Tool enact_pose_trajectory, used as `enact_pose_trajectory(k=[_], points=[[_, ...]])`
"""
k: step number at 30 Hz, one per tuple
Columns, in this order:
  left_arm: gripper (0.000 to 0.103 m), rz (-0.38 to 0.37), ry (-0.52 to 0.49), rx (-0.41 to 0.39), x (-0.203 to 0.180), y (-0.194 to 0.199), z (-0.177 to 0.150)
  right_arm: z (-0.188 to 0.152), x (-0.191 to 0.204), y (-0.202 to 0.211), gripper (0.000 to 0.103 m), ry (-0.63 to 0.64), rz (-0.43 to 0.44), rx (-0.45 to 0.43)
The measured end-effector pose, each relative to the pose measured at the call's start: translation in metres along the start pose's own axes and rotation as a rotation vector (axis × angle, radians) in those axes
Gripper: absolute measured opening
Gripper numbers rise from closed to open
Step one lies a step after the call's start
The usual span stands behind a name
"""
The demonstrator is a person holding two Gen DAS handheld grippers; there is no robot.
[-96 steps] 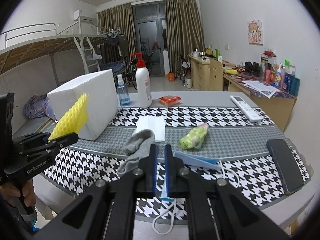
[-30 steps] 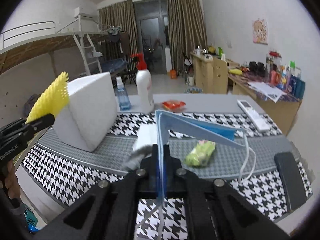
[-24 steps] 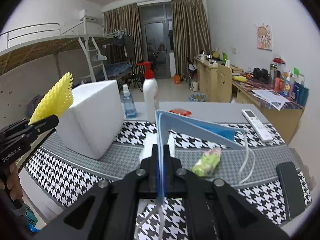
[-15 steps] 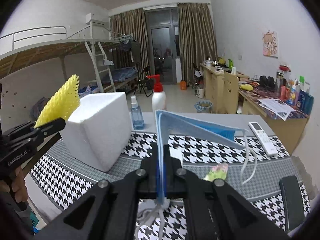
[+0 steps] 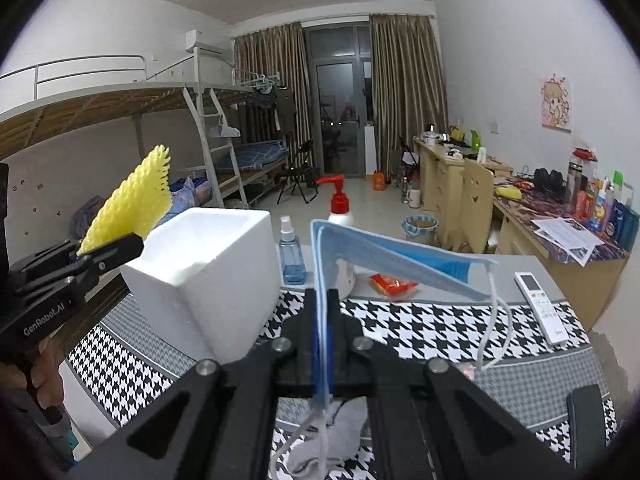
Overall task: Organize soft objects
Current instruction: 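Lower the blue mask into the white box and open the right tool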
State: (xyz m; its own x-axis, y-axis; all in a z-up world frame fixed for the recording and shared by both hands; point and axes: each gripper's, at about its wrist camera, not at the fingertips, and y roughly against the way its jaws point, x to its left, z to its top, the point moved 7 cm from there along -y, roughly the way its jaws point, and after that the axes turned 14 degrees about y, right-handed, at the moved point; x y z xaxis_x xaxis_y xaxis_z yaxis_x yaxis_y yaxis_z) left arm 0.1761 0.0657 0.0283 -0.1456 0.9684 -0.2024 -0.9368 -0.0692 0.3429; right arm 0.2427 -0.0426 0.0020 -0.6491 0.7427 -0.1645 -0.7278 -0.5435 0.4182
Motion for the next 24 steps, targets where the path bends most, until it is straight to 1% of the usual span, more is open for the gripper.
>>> enact_pose_trajectory(k=[10, 18, 24], points=[[0.022, 0.04, 0.019, -0.033, 0.018, 0.002, 0.014, 0.025, 0.015, -0.012, 0.005, 0.035, 0.048, -0.02], [0.022, 0.091, 0.044, -0.047, 0.039, 0.002, 0.02, 0.047, 0.039, -0.027, 0.005, 0.075, 0.116, -0.023], [0.022, 0.129, 0.052, -0.054, 0.053, 0.003, 0.023, 0.06, 0.057, -0.038, 0.005, 0.113, 0.148, -0.02]])
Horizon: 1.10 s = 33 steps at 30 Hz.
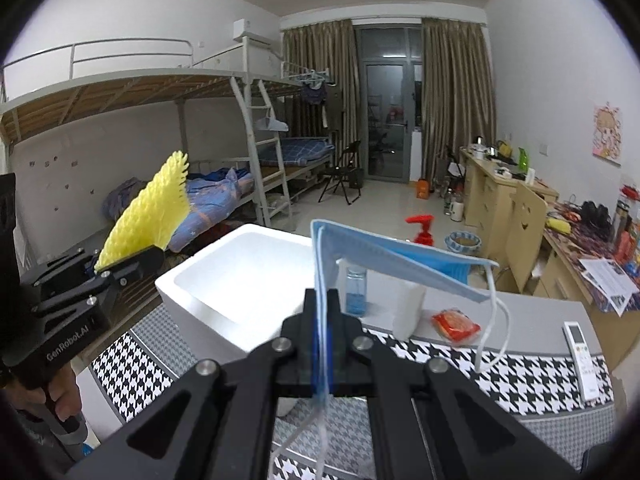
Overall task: Organize soft objects
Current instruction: 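Lower the blue mask into the white box and open the right tool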
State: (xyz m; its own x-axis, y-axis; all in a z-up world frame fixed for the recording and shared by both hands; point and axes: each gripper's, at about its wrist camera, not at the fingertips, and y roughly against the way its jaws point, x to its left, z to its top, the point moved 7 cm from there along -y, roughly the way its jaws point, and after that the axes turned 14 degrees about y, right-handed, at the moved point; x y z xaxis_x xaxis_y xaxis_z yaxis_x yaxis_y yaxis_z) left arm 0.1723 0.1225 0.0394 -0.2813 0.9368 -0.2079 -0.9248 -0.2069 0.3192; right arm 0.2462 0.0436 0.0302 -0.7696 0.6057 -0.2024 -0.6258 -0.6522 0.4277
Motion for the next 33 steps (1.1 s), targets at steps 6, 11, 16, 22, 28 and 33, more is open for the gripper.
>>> enact_pose_trajectory(k=[6, 11, 16, 22, 28, 33], points=[[0.022, 0.034, 0.007, -0.011, 0.016, 0.002, 0.001, 0.011, 0.016, -0.014, 0.005, 0.029, 0.051, 0.007], [0.022, 0.077, 0.025, -0.015, 0.033, 0.003, 0.002, 0.022, 0.032, -0.028, 0.005, 0.059, 0.087, 0.018], [0.022, 0.124, 0.039, -0.025, 0.048, 0.005, 0.0, 0.026, 0.043, -0.042, 0.005, 0.081, 0.125, 0.025], [0.022, 0.154, 0.055, -0.018, 0.061, 0.006, -0.002, 0.029, 0.052, -0.06, 0.005, 0.073, 0.176, 0.056], [0.022, 0.168, 0.073, -0.013, 0.07, 0.008, -0.004, 0.027, 0.061, -0.075, 0.005, 0.088, 0.187, 0.092], [0.022, 0.178, 0.081, -0.012, 0.076, 0.009, -0.005, 0.023, 0.065, -0.088, 0.006, 0.102, 0.196, 0.122]])
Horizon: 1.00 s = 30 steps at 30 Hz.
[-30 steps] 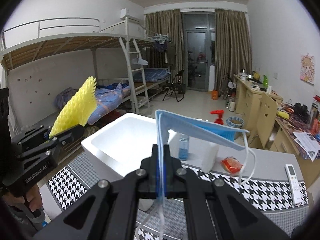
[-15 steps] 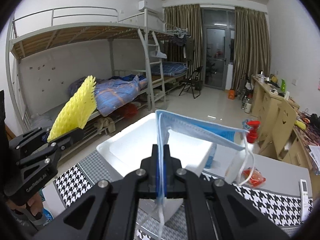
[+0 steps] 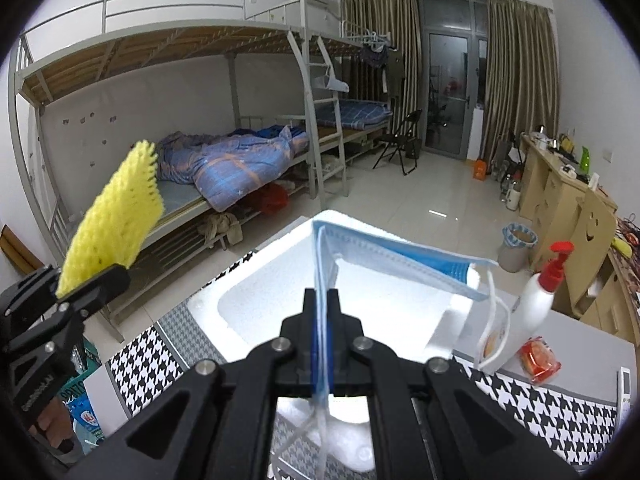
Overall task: Organize soft objects
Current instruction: 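Lower the blue mask into the white box and open the right tool, then lower the yellow foam net into the white box and open the left tool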
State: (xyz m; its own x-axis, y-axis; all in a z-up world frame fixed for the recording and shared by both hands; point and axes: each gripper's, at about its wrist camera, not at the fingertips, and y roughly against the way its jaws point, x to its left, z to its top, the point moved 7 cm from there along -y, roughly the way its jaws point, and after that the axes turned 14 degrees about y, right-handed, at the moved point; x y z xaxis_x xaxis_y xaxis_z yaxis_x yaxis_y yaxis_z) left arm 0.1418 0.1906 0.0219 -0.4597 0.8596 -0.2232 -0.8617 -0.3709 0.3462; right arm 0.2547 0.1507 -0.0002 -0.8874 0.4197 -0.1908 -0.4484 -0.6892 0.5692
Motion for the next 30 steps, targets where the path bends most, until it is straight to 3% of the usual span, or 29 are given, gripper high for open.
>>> enact_pose_trajectory(k=[4, 6, 8, 10, 15, 20, 27, 30], points=[[0.022, 0.008, 0.007, 0.003, 0.004, -0.001, 0.0, -0.003, 0.002, -0.007, 0.014, 0.014, -0.003, 0.025], [0.022, 0.013, 0.007, 0.005, 0.004, -0.001, -0.001, -0.003, 0.003, -0.008, 0.026, 0.024, -0.005, 0.033], [0.022, 0.013, 0.007, 0.005, 0.003, 0.0, -0.001, -0.002, 0.003, -0.01, 0.053, 0.029, -0.002, 0.032], [0.022, 0.014, 0.008, 0.005, 0.003, -0.001, -0.001, -0.002, 0.003, -0.009, 0.065, 0.028, -0.012, 0.029], [0.022, 0.016, 0.002, 0.006, 0.002, -0.001, 0.001, 0.002, 0.001, 0.0, 0.066, 0.026, -0.028, 0.006], [0.022, 0.001, -0.008, 0.013, -0.003, -0.004, 0.003, 0.006, -0.006, 0.011, 0.077, 0.015, -0.048, -0.027], [0.022, -0.033, -0.019, 0.027, -0.006, -0.014, 0.006, 0.005, -0.013, 0.025, 0.084, 0.0, -0.086, -0.053], [0.022, -0.045, -0.03, 0.033, -0.01, -0.019, 0.007, 0.004, -0.018, 0.033, 0.096, -0.017, -0.104, -0.075]])
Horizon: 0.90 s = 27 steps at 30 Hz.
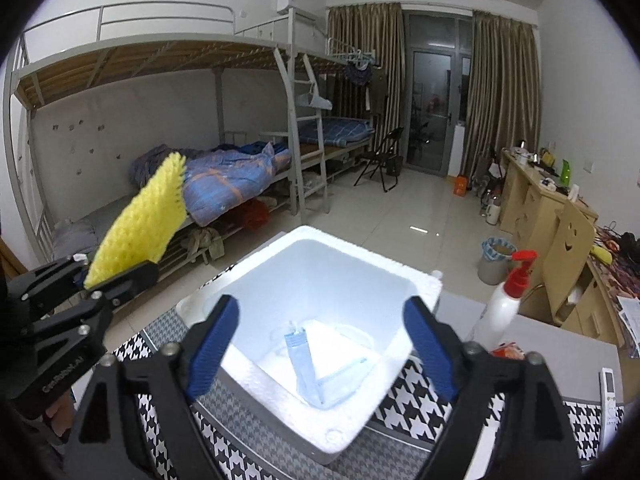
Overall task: Organize soft objects
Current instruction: 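Lower the yellow foam net into the white box and open the left tool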
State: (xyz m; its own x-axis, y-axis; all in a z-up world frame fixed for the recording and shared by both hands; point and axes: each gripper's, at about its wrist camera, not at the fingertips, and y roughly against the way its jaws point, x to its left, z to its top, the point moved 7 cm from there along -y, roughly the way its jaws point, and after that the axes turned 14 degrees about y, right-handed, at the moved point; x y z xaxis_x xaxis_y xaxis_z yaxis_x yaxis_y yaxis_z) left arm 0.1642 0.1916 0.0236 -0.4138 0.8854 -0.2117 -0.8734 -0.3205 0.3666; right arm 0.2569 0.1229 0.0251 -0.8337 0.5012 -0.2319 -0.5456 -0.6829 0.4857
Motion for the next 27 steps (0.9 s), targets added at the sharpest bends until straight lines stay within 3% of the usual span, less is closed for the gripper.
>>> enact_pose_trajectory(k=[2, 27], points=[[0.022, -0.011, -0.005, 0.01, -0.003, -0.004, 0.001, 0.0, -0.004, 0.003, 0.102, -0.018, -0.012, -0.011], [0.023, -0.123, -0.065, 0.091, -0.053, -0.036, 0.002, -0.032, -0.04, 0.037, 0.102, -0.085, -0.119, -0.016]])
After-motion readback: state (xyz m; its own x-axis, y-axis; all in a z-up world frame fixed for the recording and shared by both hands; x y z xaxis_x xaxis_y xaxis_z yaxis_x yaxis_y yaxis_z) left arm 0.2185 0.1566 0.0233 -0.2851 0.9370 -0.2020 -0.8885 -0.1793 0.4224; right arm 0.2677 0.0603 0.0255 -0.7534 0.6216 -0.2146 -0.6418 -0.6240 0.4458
